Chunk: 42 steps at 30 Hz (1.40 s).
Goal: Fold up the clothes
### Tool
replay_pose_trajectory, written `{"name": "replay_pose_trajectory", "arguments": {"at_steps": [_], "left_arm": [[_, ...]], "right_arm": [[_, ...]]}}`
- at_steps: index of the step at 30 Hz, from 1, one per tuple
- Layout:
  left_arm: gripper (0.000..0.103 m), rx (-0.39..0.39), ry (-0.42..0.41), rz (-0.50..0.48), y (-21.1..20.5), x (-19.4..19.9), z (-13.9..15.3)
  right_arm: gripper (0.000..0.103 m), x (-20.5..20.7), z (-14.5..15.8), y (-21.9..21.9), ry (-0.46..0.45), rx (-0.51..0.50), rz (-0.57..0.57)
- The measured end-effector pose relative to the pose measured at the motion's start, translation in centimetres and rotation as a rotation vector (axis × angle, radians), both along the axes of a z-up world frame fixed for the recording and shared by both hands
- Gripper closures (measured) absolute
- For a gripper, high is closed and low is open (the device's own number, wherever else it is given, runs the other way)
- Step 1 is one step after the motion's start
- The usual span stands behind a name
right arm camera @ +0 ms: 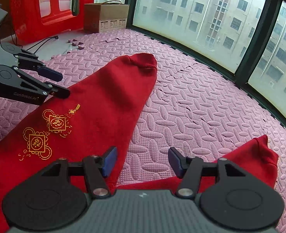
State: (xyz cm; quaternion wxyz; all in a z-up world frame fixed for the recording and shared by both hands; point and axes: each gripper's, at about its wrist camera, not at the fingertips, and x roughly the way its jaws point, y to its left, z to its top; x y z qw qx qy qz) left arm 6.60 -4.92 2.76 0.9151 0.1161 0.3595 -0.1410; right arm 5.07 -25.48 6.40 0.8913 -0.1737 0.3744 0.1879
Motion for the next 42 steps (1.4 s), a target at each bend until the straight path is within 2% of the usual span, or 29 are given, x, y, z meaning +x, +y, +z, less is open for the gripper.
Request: {"name": "replay_pose_trajectory", "arguments": {"at_steps": [4, 6, 11, 14, 19, 29, 31, 34, 37, 38, 42], "left_arm": [[0.051, -0.006, -0.014, -0.030, -0.7, -1.3, 0.8], [0.051, 0.009, -0.012, -0.058, -1.3, -1.9, 0.6], [0.051, 0.049, -0.004, -0.059, -1.4, -2.6, 0.1], [0.048, 0.021, -0.007, -0.050, -1.3, -3.1, 0.7], [0.043, -0.013, -0.002, -0.076, -2.0, -4.6, 1.1], [0.040, -0.018, 0.029, -0.054, -2.1, -6.6, 0.1], [0.040, -0.041, 0.023, -0.049, -1.8, -6.9, 0.7], [0.033, -0.070, 0.010, -0.059, -1.8, -8.0, 1.4], [0.033, -0.073, 0.015, -0.102, -2.2, -9.2, 1.5], [0.033, -0.065, 0.018, -0.117, -2.5, -9.7, 1.3], [0.031, -0.047, 0.035, -0.151, -3.0, -11.0, 0.5]], "right_arm": [[0.044, -1.4, -0.2, 0.6, 0.019, 0.017, 0.044], [0.044, -1.7, -1.1, 0.7, 0.024, -0.018, 0.030], [0.042, -3.2, 0.1, -0.8, -0.004, 0.046, -0.024], [0.041, -4.0, 0.6, -2.2, -0.001, 0.070, -0.064], [0.041, -4.9, -0.5, -5.0, 0.073, 0.134, -0.172], [0.038, -8.4, -1.3, -9.4, 0.071, 0.163, -0.341], [0.038, -9.4, -1.0, -9.4, 0.062, 0.172, -0.338], [0.037, -10.8, -0.5, -8.6, 0.056, 0.194, -0.305], [0.035, -12.0, -0.6, -7.6, 0.062, 0.203, -0.253], [0.030, -12.4, -0.8, -7.3, 0.061, 0.201, -0.240], [0.025, -13.6, -1.4, -7.0, 0.039, 0.216, -0.231]]}}
